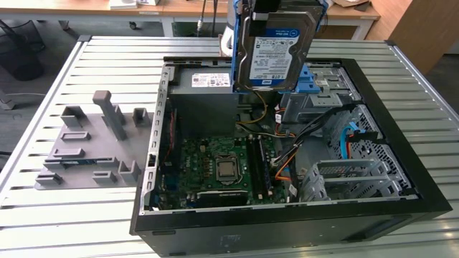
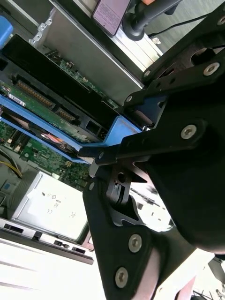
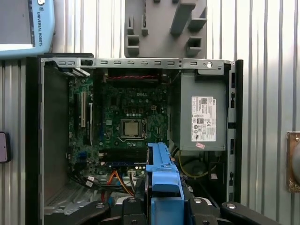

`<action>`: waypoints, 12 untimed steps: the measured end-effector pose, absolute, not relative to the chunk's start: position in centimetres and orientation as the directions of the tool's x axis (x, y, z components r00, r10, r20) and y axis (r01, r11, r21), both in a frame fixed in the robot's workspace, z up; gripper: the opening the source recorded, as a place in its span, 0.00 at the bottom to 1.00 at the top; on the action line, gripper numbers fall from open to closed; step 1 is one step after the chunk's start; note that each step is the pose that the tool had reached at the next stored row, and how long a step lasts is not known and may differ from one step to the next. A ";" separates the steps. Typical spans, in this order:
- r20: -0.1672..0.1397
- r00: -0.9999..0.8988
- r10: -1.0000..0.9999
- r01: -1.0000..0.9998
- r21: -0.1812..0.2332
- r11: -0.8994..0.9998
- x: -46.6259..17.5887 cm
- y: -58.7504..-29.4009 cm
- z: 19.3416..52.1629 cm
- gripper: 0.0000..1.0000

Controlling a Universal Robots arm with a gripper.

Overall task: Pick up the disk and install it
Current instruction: 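Pick up the disk, then insert the disk into the insertion slot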

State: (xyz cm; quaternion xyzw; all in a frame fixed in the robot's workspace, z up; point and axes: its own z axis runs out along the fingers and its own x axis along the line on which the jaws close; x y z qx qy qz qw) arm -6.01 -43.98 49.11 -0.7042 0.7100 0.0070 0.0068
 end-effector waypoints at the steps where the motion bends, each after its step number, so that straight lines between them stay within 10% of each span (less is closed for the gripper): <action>1: -0.020 -0.008 -1.000 -1.000 0.000 0.008 -6.0 -44.0 49.1 0.36; 12: -0.020 -0.023 -1.000 -1.000 0.000 0.023 -6.0 -44.0 49.1 0.36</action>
